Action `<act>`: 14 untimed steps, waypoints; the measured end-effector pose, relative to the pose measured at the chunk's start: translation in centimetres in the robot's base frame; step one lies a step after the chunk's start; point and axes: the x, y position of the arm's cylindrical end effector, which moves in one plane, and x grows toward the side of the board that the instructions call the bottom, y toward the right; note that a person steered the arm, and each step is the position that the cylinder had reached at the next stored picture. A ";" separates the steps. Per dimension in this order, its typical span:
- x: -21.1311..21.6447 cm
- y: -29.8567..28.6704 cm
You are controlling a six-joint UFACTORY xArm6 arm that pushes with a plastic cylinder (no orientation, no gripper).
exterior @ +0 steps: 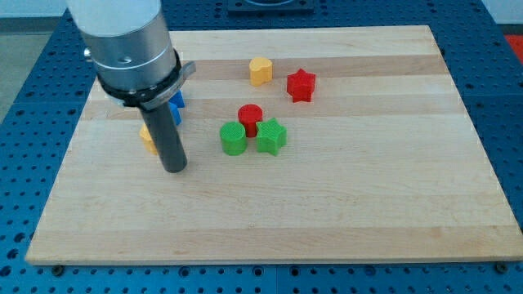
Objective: Slide the yellow hexagon and blue cube to the bottom of the blue triangle
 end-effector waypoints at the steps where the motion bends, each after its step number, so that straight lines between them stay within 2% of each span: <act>1: 0.0 -1.6; 11: -3.5 -0.9; 14: -7.8 0.4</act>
